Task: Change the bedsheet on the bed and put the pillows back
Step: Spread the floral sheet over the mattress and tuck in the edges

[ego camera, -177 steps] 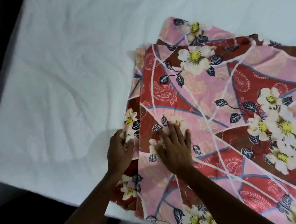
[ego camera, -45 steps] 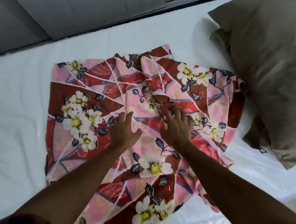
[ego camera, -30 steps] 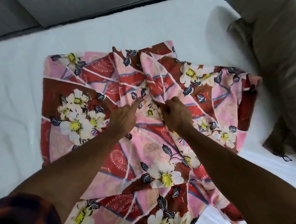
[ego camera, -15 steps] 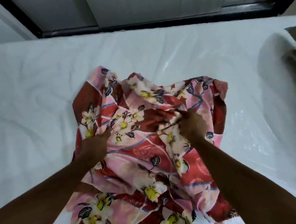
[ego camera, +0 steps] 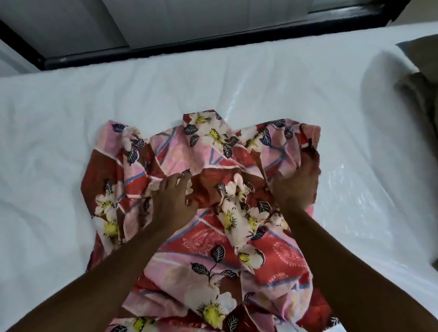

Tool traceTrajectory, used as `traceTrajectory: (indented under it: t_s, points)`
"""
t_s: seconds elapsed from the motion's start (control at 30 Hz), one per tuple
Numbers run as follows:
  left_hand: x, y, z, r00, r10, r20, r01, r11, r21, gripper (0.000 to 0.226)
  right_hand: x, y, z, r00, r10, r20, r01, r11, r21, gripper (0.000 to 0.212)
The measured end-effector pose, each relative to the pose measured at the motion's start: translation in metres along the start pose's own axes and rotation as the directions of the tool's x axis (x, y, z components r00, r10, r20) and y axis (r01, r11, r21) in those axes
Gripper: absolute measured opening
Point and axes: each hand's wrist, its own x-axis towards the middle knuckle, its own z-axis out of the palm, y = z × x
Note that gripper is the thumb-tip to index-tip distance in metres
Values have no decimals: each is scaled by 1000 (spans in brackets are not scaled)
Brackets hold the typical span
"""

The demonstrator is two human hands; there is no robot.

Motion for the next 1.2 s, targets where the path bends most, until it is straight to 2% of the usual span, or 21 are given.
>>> traceTrajectory:
  t_s: [0.07,0.1,0.17,0.23,0.3,0.4,0.47,0.5,0.57,0.6,0.63,0.7,0.77,0.83,0.9,1.0,1.07,1.13,1.2]
  points:
    - [20,14,9,994,-84,73,93,988,-125,75,11,10,-8,964,266,28,-266,964,-13,80]
    - [29,20,12,979,-141,148,166,971,-175,81,12,15,-7,952,292,91,-286,955,-76,74]
    - [43,29,23,923,-236,303,311,923,-226,88,16,22,-7,969,176,174,-137,968,-211,43]
    - [51,30,35,903,-240,357,348,895,-278,90,29,21,-11,982,13,187,30,975,-221,27]
    - [51,31,36,906,-228,357,348,881,-320,94,57,14,-22,987,-38,154,69,978,-198,29]
    - [57,41,22,917,-205,341,321,888,-329,92,117,-4,-59,999,35,-27,-37,996,-86,48]
    - [58,43,20,914,-176,367,278,928,-248,84,160,-12,-81,984,97,-148,-85,993,86,57]
    - [60,40,24,903,-196,382,294,930,-219,87,178,-17,-88,983,100,-152,-71,980,186,59]
    - [61,33,32,863,-330,382,420,890,-179,107,188,-27,-87,997,-73,-37,80,968,238,58]
    - [61,35,33,851,-391,350,467,869,-163,110,186,-26,-81,987,-160,24,154,974,165,56]
    - [63,43,34,854,-423,304,483,861,-157,106,181,-22,-75,982,-176,66,173,984,43,56]
    - [63,63,26,895,-394,211,429,889,-158,92,160,-4,-65,996,-48,74,60,982,-178,61]
    - [62,75,26,946,-287,149,306,944,-126,85,134,21,-62,988,124,97,-100,971,-219,70]
    - [63,78,31,983,-145,111,156,983,-93,78,114,40,-62,966,214,143,-180,959,-221,69]
    - [68,78,36,991,-36,131,46,996,-74,78,113,51,-60,964,187,191,-139,961,-238,58]
    - [76,79,41,965,-31,259,54,995,-80,90,142,45,-71,958,156,242,-73,945,-320,46]
    - [79,81,43,953,-48,298,71,995,-66,92,168,39,-88,980,127,156,-74,949,-307,37]
    - [81,83,43,953,-54,300,80,994,-75,89,196,31,-107,998,46,-38,-53,977,-207,27]
    - [83,84,41,963,-43,268,61,996,-61,88,217,24,-121,984,-13,-178,-11,991,-134,30]
